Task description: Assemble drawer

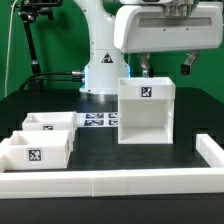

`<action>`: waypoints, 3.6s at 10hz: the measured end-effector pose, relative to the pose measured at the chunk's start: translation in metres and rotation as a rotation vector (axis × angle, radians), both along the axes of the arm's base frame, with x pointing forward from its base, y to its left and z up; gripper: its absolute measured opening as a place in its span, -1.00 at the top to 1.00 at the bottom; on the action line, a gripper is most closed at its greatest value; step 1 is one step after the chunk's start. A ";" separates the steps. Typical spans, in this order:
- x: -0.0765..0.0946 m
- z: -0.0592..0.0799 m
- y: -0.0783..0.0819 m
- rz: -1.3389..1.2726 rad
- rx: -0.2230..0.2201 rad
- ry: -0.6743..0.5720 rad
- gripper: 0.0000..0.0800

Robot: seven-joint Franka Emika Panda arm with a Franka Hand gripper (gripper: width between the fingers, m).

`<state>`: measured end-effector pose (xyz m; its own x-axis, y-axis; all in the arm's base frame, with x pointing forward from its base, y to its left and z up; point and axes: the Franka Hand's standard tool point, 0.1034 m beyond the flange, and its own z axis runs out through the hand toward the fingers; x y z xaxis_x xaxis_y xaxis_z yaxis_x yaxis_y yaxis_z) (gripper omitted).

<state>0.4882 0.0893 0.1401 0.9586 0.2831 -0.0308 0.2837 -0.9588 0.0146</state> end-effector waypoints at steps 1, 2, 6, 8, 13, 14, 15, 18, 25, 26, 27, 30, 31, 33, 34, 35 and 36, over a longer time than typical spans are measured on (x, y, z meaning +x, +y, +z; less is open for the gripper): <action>-0.024 -0.004 0.004 -0.106 -0.012 0.015 -0.63; -0.033 -0.007 0.007 -0.161 -0.004 0.028 -0.63; -0.049 -0.017 0.012 -0.303 0.072 0.077 -0.63; -0.049 -0.017 0.012 -0.303 0.072 0.077 -0.63; -0.057 -0.034 0.017 -0.314 0.080 0.070 -0.63; -0.059 -0.037 0.017 -0.314 0.078 0.077 -0.63; -0.060 -0.039 0.017 -0.313 0.076 0.081 -0.63; -0.060 -0.039 0.017 -0.312 0.076 0.082 -0.06; -0.060 -0.039 0.017 -0.312 0.076 0.081 0.90; -0.060 -0.039 0.017 -0.312 0.076 0.081 0.90; -0.060 -0.039 0.017 -0.312 0.076 0.081 0.90; -0.043 -0.035 0.011 -0.294 0.084 0.071 0.90; -0.027 -0.035 0.008 -0.298 0.089 0.064 0.90; 0.006 -0.034 -0.003 -0.280 0.102 0.038 0.90; 0.015 -0.034 -0.008 -0.268 0.106 0.026 0.90; 0.014 -0.034 -0.006 -0.286 0.105 0.026 0.90; 0.014 -0.034 -0.006 -0.306 0.105 0.027 0.90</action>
Offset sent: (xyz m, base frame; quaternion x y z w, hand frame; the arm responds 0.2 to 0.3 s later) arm -0.0367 0.0120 -0.0142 0.1392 -0.0368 0.1638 0.9759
